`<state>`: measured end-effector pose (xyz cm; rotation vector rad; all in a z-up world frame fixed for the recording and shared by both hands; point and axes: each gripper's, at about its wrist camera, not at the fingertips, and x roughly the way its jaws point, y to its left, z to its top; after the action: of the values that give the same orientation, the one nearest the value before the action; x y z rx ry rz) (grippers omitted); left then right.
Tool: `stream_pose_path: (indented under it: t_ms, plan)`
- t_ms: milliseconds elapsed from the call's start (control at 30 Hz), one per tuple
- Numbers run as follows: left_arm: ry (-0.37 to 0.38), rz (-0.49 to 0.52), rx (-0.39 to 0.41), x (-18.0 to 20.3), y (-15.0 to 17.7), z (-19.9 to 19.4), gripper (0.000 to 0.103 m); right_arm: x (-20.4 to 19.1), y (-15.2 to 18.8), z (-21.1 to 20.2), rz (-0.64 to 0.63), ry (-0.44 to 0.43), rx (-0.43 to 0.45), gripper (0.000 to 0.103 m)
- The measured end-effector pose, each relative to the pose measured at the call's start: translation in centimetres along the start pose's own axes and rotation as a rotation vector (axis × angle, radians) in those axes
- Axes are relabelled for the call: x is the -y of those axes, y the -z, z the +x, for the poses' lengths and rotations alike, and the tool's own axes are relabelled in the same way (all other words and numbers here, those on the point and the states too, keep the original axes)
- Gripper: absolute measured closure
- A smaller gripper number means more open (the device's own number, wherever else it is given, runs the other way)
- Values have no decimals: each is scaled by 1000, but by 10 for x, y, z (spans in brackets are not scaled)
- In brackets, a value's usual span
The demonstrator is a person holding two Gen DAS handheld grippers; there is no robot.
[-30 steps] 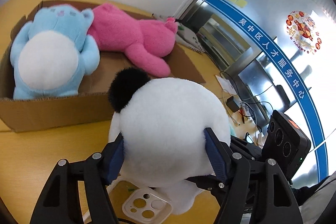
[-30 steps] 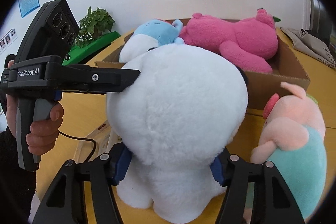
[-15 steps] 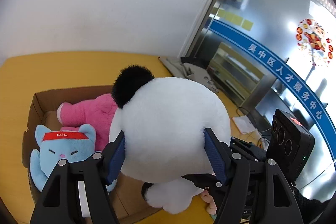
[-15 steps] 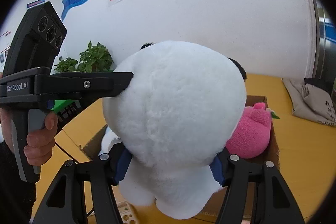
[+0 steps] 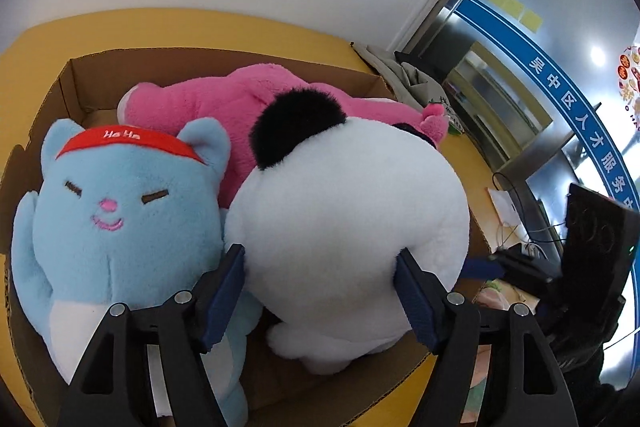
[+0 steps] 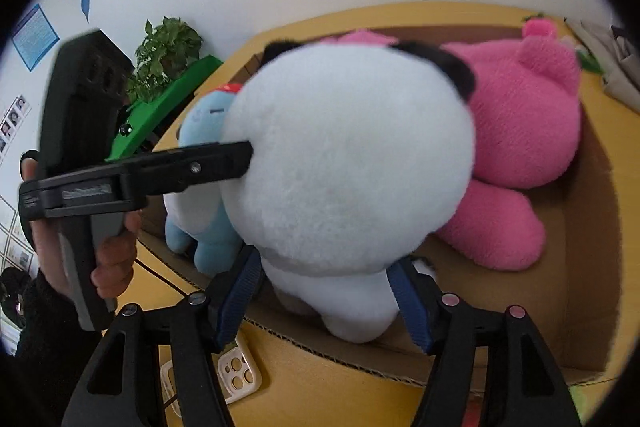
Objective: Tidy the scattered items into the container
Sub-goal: 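Lower the panda into the box beside the blue bear and release, then move the right tool to the pink-and-teal pig plush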
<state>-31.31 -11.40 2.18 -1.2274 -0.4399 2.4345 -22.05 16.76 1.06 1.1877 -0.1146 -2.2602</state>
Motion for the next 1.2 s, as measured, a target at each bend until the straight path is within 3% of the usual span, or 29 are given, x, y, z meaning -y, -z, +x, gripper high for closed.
stream_pose_path:
  t_ms: [133, 167, 200, 233, 300, 400, 567, 700, 767, 800, 833, 900, 967, 1200]
  plan:
    - [-6, -8, 7, 0, 2, -2, 25, 20, -25, -46, 31, 71, 162, 37]
    - [-9, -14, 9, 0, 2, -3, 24, 21, -36, -46, 25, 81, 183, 40]
    - [-14, -19, 15, 1, 3, -4, 22, 20, -45, -42, 4, 91, 193, 49]
    - [-22, -22, 21, 2, 4, -6, 21, 17, -52, -31, -19, 108, 184, 63]
    - [-42, -21, 30, 3, 7, -13, 20, 19, -62, 12, -35, 155, 92, 78]
    - [-106, 3, 50, 7, 13, -26, 21, 21, -59, 51, -53, 232, 42, 81]
    - [-132, 35, 102, 21, 30, -46, 21, 13, -40, 61, -33, 229, -15, 82]
    - [-171, 76, 116, 41, 46, -56, 19, 18, -34, 29, 2, 258, 50, 78]
    - [-183, 87, 121, 49, 54, -60, 18, 11, -31, 4, 8, 327, 106, 52]
    - [-193, 91, 128, 54, 59, -65, 17, 6, -27, -10, 9, 357, 138, 21]
    - [-205, 92, 141, 59, 63, -69, 15, 1, -21, -23, 10, 364, 171, 14]
    - [-230, 89, 182, 68, 70, -80, 4, -7, -5, -46, 15, 349, 212, 14]
    - [-248, 90, 237, 80, 79, -92, 0, -14, 16, -61, 18, 371, 224, 14]
    - [-240, 54, 286, 103, 101, -112, 0, -30, 62, -86, -2, 457, 209, 14]
